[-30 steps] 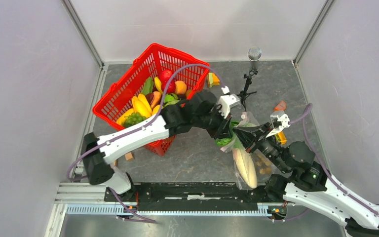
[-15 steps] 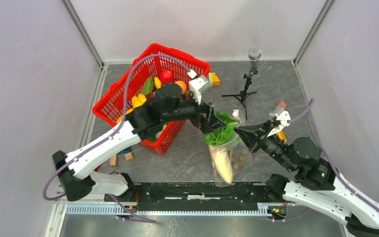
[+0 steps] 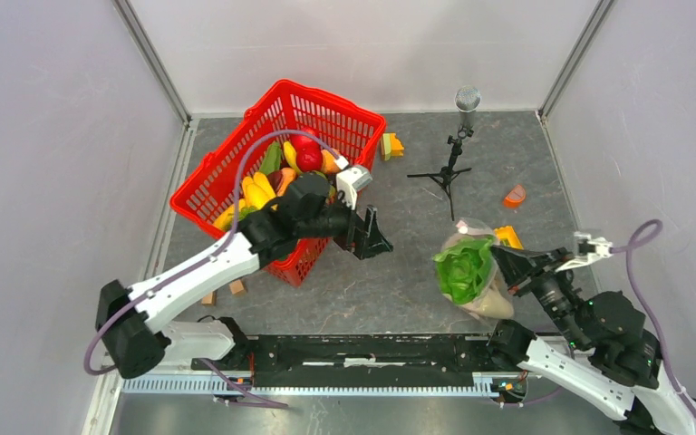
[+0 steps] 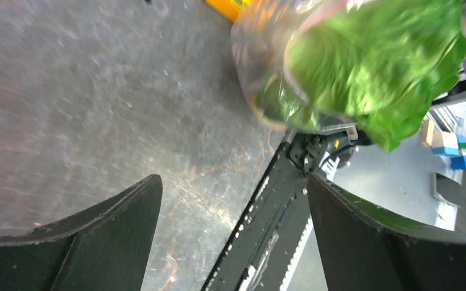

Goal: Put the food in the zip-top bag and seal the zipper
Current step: Adjust the zipper food storage bag at the center of the board.

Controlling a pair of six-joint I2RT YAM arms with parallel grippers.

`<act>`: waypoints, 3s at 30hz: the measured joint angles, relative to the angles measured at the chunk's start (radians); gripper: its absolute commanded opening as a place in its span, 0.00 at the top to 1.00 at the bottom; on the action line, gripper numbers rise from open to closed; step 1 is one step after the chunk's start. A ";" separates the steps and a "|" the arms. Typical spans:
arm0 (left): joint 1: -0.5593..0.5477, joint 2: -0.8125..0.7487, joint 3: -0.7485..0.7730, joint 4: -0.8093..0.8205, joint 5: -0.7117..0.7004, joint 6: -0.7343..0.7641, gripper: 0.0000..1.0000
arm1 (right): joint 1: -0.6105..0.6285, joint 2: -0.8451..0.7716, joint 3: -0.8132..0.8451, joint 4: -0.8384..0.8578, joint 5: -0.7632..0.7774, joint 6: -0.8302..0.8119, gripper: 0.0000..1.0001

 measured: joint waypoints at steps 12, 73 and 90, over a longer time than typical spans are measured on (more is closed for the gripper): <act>-0.140 0.238 -0.032 0.268 0.050 -0.200 0.24 | 0.027 -0.091 -0.011 -0.146 0.229 0.176 0.94; -0.246 0.559 0.270 0.308 -0.110 -0.283 0.98 | 0.091 -0.017 -0.008 -0.069 0.243 0.142 0.94; -0.207 0.314 0.397 -0.095 -0.190 -0.021 0.98 | 0.093 0.226 -0.004 0.154 0.277 0.034 0.94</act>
